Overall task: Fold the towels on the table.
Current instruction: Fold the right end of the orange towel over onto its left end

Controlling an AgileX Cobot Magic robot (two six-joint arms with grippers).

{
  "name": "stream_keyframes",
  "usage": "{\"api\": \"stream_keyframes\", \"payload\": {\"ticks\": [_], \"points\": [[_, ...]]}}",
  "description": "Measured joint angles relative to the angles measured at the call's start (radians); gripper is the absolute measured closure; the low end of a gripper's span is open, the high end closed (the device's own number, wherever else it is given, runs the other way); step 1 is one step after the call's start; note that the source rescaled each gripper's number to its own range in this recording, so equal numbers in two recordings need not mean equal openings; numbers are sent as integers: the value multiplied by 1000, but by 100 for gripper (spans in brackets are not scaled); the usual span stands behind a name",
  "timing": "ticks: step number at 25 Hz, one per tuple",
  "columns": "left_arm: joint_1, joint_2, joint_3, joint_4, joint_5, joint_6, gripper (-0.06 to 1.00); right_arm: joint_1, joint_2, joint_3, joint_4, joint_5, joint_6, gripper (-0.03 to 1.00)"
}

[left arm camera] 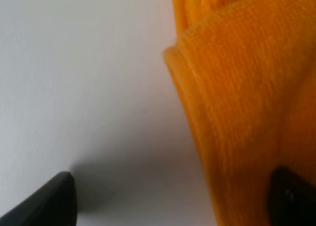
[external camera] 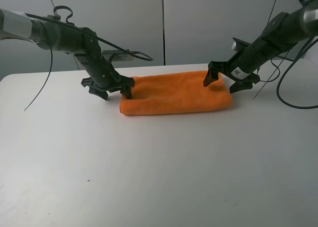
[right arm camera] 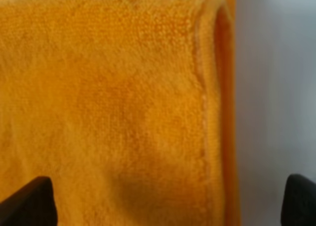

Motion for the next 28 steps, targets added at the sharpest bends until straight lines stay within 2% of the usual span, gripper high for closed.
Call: {"api": "stream_keyframes", "payload": {"ticks": [5,9,16,20,28], "points": [[0,0,0,0,0,0,-5,10,0,0,131,16,-83,-1],[0,0,0,0,0,0,-5,47,0,0,158,9,-107,-1],[0,0,0,0,2,2,-5,69,0,0,151,-12,-112,-1],[0,0,0,8,6,2,-5,65,0,0,78,-25,-86,-1],[0,0,0,16,11,6,-5,54,0,0,18,-31,-63,-1]]}}
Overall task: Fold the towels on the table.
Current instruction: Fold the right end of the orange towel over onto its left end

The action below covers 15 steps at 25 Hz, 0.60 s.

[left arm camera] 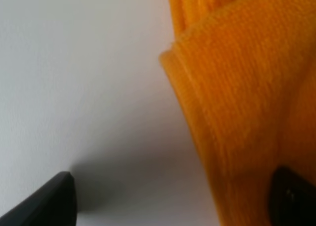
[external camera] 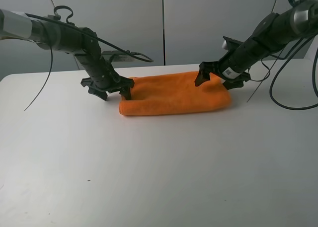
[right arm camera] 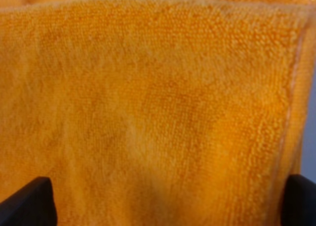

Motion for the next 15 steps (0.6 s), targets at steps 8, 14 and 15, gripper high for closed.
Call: {"api": "stream_keyframes", "payload": {"ticks": [8,14,15], "points": [[0,0,0,2,2,12,-5,-2,0,0,-105,-4,82,-1],[0,0,-1,2,7,18,-5,-2,28,-11,-55,-7,76,-1],[0,0,-1,2,7,18,-5,-4,29,-11,-40,-7,71,-1]]}}
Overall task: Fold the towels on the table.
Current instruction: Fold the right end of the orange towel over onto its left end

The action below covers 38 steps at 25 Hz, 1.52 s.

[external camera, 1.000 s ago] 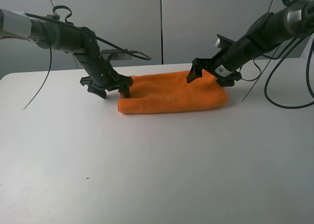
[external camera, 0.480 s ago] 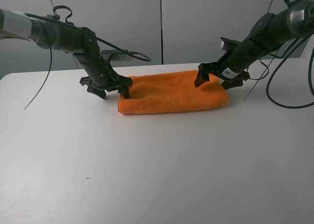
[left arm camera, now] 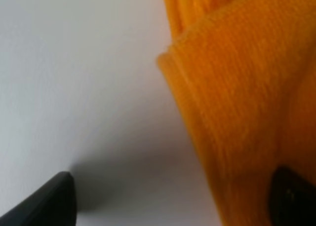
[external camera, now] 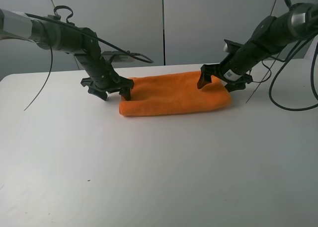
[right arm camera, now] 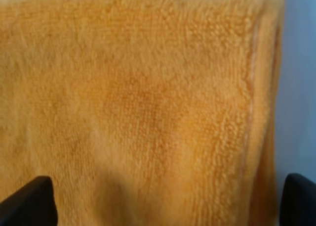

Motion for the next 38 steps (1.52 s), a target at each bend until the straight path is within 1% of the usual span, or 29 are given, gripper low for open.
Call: {"api": "stream_keyframes", "payload": {"ticks": [5,12,14,15,16,18,20,21,26,29,31,38], "points": [[0,0,0,0,4,2,-5,0,8,-4,95,7,-66,-1],[0,0,0,2,9,2,-5,70,12,-4,108,16,-82,-1],[0,0,0,2,13,2,-5,80,12,-4,108,18,-80,2],[0,0,0,2,15,2,-5,80,14,-4,108,20,-80,6],[0,0,0,2,15,2,-5,80,16,-4,104,24,-78,14],[0,0,0,2,19,6,-5,80,23,-4,95,33,-76,44],[0,0,0,4,25,22,-5,80,29,-4,85,44,-71,85],[0,0,0,7,26,30,-5,80,29,-2,85,49,-67,90],[0,0,0,45,53,44,-5,80,18,0,105,70,-60,89],[0,0,-1,56,61,44,-6,80,-7,2,152,97,-60,89],[0,0,-1,62,61,41,-6,80,-22,2,205,123,-72,89],[0,0,-2,70,71,26,-6,80,-30,2,451,248,-167,89]]}}
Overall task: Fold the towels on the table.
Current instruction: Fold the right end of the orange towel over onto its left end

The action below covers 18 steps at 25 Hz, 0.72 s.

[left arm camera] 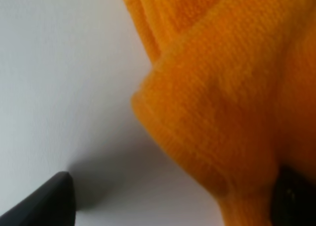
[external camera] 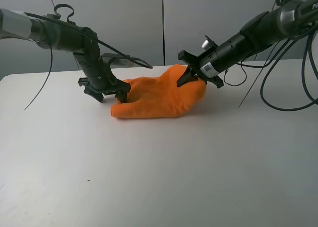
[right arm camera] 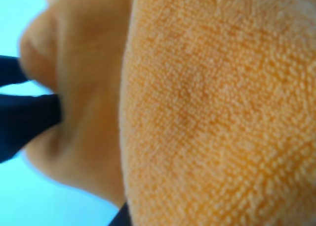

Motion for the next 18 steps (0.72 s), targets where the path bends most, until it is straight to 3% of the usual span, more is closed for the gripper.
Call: {"api": "stream_keyframes", "payload": {"ticks": [6,18], "points": [[0,0,0,0,1,0,-6,18,0,0,172,68,-56,89],[-4,0,0,16,2,-4,-6,145,38,-7,257,38,-86,89]]}}
